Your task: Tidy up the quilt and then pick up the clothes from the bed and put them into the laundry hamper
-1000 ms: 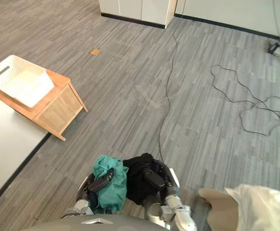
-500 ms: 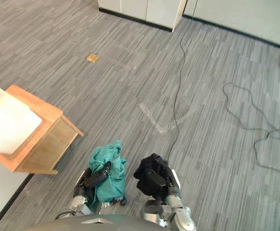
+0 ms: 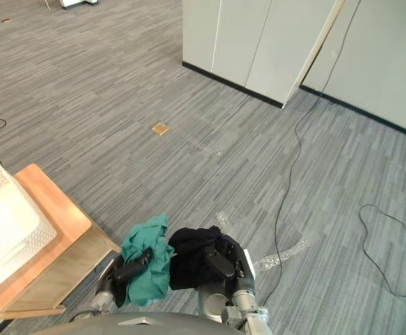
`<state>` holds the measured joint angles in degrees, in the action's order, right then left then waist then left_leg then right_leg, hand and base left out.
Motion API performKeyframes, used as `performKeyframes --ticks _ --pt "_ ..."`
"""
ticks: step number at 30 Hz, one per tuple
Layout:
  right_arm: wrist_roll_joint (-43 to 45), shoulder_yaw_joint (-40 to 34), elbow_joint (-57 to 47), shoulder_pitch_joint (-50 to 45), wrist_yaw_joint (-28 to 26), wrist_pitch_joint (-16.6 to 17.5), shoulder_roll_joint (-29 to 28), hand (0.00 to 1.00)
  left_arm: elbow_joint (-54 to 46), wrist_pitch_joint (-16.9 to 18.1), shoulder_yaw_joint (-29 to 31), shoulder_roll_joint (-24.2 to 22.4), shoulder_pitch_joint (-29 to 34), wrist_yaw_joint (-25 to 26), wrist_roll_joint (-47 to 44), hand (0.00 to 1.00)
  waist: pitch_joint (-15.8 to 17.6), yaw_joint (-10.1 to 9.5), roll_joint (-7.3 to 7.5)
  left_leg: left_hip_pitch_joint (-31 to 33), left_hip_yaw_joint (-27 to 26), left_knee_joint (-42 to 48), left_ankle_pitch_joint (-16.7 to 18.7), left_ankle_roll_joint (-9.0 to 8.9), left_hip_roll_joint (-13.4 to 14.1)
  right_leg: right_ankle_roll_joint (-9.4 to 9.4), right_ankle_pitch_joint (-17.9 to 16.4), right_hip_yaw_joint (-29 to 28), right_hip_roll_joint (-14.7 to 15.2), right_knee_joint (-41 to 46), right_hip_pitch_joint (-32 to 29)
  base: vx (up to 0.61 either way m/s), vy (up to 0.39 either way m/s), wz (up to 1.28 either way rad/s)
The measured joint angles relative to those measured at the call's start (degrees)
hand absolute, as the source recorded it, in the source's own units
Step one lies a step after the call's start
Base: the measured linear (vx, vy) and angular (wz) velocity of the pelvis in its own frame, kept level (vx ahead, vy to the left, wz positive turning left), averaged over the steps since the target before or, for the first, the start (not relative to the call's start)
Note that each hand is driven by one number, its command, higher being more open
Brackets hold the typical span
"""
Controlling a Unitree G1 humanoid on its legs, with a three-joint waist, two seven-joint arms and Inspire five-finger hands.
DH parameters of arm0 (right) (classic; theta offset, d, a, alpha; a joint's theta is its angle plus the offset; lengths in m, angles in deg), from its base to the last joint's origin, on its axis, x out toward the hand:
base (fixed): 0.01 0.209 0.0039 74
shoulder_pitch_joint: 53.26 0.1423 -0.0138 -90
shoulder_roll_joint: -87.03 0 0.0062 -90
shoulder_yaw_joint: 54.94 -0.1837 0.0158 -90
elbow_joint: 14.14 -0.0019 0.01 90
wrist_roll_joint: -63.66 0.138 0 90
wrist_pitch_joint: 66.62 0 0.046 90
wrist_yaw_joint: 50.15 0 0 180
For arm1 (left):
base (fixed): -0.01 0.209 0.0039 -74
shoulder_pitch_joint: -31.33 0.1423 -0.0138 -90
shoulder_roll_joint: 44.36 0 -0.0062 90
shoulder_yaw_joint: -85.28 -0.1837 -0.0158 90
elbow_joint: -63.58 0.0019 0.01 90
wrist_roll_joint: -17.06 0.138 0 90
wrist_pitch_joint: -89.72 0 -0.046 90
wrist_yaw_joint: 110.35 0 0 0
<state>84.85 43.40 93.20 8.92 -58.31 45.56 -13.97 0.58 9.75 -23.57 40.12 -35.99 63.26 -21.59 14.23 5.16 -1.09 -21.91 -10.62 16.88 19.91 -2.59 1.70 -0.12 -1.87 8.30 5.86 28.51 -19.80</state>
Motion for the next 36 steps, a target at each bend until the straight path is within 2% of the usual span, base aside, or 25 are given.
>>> performKeyframes --ticks 2,3,4,6,8,9,11,12,13,14,15,17,18,19,20,21,24,27,28,29,30,31,32,34,36 --pt "0.01 -0.56 0.20 0.34 -0.04 0.13 0.47 0.00 0.05 0.05 0.99 -0.76 0.24 -0.03 -0.14 0.00 0.15 -0.03 -1.49 6.04 -0.22 15.67 -3.05 -1.29 3.22 -0.55 -4.29 0.93 -1.21 1.59 1.71 0.36 -0.402 0.08" --pt "-0.22 -0.48 0.46 0.77 -0.45 -0.02 1.81 0.00 -0.12 0.82 1.73 -1.66 0.08 -0.10 -0.93 0.00 1.03 -0.02 -3.25 11.12 -0.94 28.76 -10.91 -1.19 7.28 -0.79 -5.93 1.29 -3.27 -0.84 6.13 0.38 -0.340 0.06" --pt "-0.39 -0.28 1.00 1.40 -0.94 -0.20 3.24 0.00 -0.44 2.05 1.96 -3.08 0.29 -0.32 -1.78 0.00 1.48 -0.45 -4.68 16.70 -1.73 40.86 -13.31 -0.48 12.05 -1.20 -6.27 2.09 -5.33 -4.89 11.27 0.48 -0.361 0.11" --pt "-0.95 -0.23 2.92 2.67 -1.12 -0.44 4.94 0.00 -1.50 2.46 2.24 -3.91 0.29 -1.35 -1.98 0.00 1.73 -0.93 -5.06 24.07 -2.20 48.12 -9.41 0.67 13.90 -1.76 -6.68 2.67 -5.94 -10.16 18.03 0.41 -0.243 0.03" --pt "-2.87 0.05 3.32 3.93 -1.63 -0.48 6.37 0.00 -3.55 2.44 2.97 -4.19 1.12 -2.54 -4.28 0.00 1.62 -2.16 -5.01 29.08 -5.08 42.91 -5.88 0.60 13.09 -1.85 -6.68 3.09 -5.65 -15.12 23.10 0.41 -0.191 -0.23" --pt "-2.91 0.27 3.20 4.79 -2.89 -0.47 6.78 0.00 -5.11 2.46 4.07 -4.56 2.16 -2.93 -5.81 0.00 1.47 -2.84 -4.74 31.16 -8.09 34.34 -4.61 0.31 11.99 -1.79 -6.53 4.37 -4.97 -17.89 25.30 0.48 -0.151 -0.22" --pt "-2.89 0.38 2.37 4.73 -4.11 -0.46 6.74 0.00 -6.71 2.50 5.12 -5.17 3.94 -2.97 -6.87 0.00 0.48 -3.30 -4.66 31.57 -15.58 16.74 -7.20 -0.37 10.14 -0.61 -5.76 6.51 -5.02 -22.29 28.25 0.44 -0.109 0.40" --pt "-2.84 0.31 1.09 3.20 -4.18 -0.47 6.72 0.00 -7.56 2.46 5.13 -5.48 4.94 -3.07 -6.80 0.00 -1.10 -3.23 -4.41 31.57 -22.99 5.80 -12.31 2.61 8.10 0.91 -6.93 11.07 -4.99 -24.52 30.24 0.40 -0.085 1.13" --pt "-2.84 0.37 1.04 2.88 -4.10 -0.53 6.49 0.00 -7.34 2.45 5.20 -5.51 4.94 -3.06 -6.81 0.00 -1.65 -3.32 -3.49 31.29 -24.86 3.98 -12.67 6.15 6.98 1.72 -7.69 13.19 -4.46 -24.82 31.22 0.51 -0.119 1.85" --pt "-2.86 0.66 0.68 2.52 -3.71 -0.67 6.38 0.00 -6.69 2.15 5.29 -5.64 4.73 -2.87 -6.80 0.00 -3.32 -3.49 -1.56 31.64 -26.50 2.06 -12.31 7.63 4.32 3.44 -9.04 17.76 -2.93 -24.89 32.49 0.52 -0.137 1.63" --pt "-2.82 0.58 0.03 2.48 -3.34 -0.67 6.59 0.00 -6.65 2.00 5.28 -6.04 4.68 -2.88 -6.72 0.00 -3.67 -3.85 -1.12 31.81 -26.72 1.48 -12.32 8.46 2.83 4.16 -9.48 19.88 -2.42 -24.51 32.90 0.62 -0.153 1.98" --pt "-2.72 -0.85 -0.65 3.28 -1.13 -1.10 6.73 0.00 -5.86 2.08 5.47 -7.83 4.10 -3.07 -5.58 0.00 -5.33 -6.69 0.34 30.98 -22.91 -1.75 -12.85 12.34 -1.29 7.37 -11.53 24.11 0.92 -18.02 32.64 0.58 -0.142 1.77" --pt "-2.72 -0.95 -0.60 4.25 -0.45 -1.97 6.59 0.00 -5.82 2.09 5.87 -8.07 4.10 -3.07 -5.06 0.00 -5.34 -6.85 0.27 30.69 -21.62 -0.75 -12.45 13.08 -1.16 7.96 -11.14 24.37 1.47 -13.69 32.25 0.55 -0.145 1.69" --pt "-2.69 -0.85 -0.60 5.36 0.86 -3.01 5.75 0.00 -5.59 2.09 6.56 -7.70 4.02 -3.10 -3.10 0.00 -5.30 -6.88 0.31 29.79 -18.37 2.88 -11.42 13.69 0.07 6.66 -7.80 24.38 2.46 -3.38 31.20 0.43 -0.125 1.44" --pt "-2.60 -0.79 -0.74 5.44 1.53 -3.00 4.96 0.00 -5.36 2.22 6.87 -7.21 4.11 -3.10 -2.11 0.00 -5.43 -7.01 0.58 27.24 -16.37 2.74 -10.90 13.30 0.44 4.13 -4.99 24.35 4.16 7.59 28.97 0.53 -0.181 1.49" --pt "-2.61 -0.22 -1.60 5.43 1.53 -2.74 3.99 0.00 -4.99 2.41 6.75 -5.78 4.31 -3.07 -0.92 0.00 -5.72 -6.88 0.30 21.94 -13.27 -1.60 -9.93 11.82 -0.17 2.41 -6.48 22.90 6.93 21.28 24.95 0.54 -0.256 1.04" --pt "-2.27 0.16 -2.49 4.71 1.89 -2.14 2.34 0.00 -1.44 1.98 5.51 -4.31 2.21 -1.39 0.81 0.00 -5.72 -5.51 0.21 12.37 -5.78 -8.44 -8.30 8.17 -0.15 0.25 -11.06 17.90 9.97 30.02 14.27 0.52 -0.389 1.06" --pt "-0.04 0.13 -2.40 2.04 2.25 -1.91 2.11 0.00 0.11 0.82 3.98 -3.41 0.25 -1.02 0.97 0.00 -4.96 -2.60 -0.68 8.53 2.34 -8.98 -7.19 6.23 2.38 2.40 -12.16 12.14 9.85 18.41 6.31 0.38 -0.514 1.65" --pt "0.20 0.05 -2.07 0.95 2.22 -1.22 2.06 0.00 -0.05 0.80 3.94 -3.13 0.08 -1.09 0.98 0.00 -4.68 -1.92 -0.71 7.60 4.81 -8.67 -6.21 4.02 3.60 4.41 -10.70 9.46 9.70 9.98 5.27 0.23 -0.510 1.33" --pt "0.57 0.11 -1.50 0.16 2.01 -0.62 1.66 0.00 -0.30 0.77 4.02 -1.94 0.07 -1.17 0.97 0.00 -4.52 -1.72 0.19 7.23 6.99 -7.54 -4.61 1.28 4.04 6.47 -7.51 5.71 9.50 -1.15 5.47 0.37 -0.811 1.54" --pt "0.79 0.14 -1.28 -0.99 1.66 0.18 0.00 0.00 -1.33 0.70 3.99 0.53 0.41 -1.30 0.97 0.00 -4.69 -1.95 3.62 7.09 9.43 -5.54 -1.24 -3.01 3.40 9.13 1.93 0.27 10.78 -14.01 6.77 0.38 -0.832 1.35" --pt "1.91 -0.94 0.85 -0.05 1.39 0.26 0.52 0.00 1.45 -1.11 3.96 -0.78 -1.67 -0.78 0.89 0.00 -3.31 -2.99 1.42 6.65 11.54 -3.20 0.61 -4.31 6.04 8.77 5.12 1.29 9.10 -11.48 7.85 0.31 -0.634 0.92" --pt "2.06 -1.68 1.57 0.76 1.44 0.26 1.01 0.00 1.51 -1.71 3.86 -1.38 -1.74 -0.52 0.84 0.00 -3.18 -3.52 0.17 6.98 11.95 -2.42 0.54 -3.92 6.82 8.67 3.81 1.21 8.28 -10.44 8.09 0.24 -0.515 0.61" --pt "1.74 -2.36 1.14 1.80 1.38 0.91 2.52 0.00 -0.89 -1.44 4.08 -2.55 0.88 -0.71 0.41 0.00 -2.70 -3.55 -3.43 6.26 13.95 -1.48 1.32 -4.43 10.21 7.22 -5.01 1.85 5.45 -0.78 6.97 0.18 -0.413 0.52" --pt "1.70 -1.83 1.09 2.31 1.31 0.90 2.75 0.00 -1.00 -1.40 4.98 -3.14 2.06 -0.45 -0.49 0.00 -3.05 -4.05 -4.33 7.24 15.58 1.45 0.78 -3.63 12.01 6.30 -8.54 4.31 5.04 1.90 7.85 0.19 -0.319 0.54"
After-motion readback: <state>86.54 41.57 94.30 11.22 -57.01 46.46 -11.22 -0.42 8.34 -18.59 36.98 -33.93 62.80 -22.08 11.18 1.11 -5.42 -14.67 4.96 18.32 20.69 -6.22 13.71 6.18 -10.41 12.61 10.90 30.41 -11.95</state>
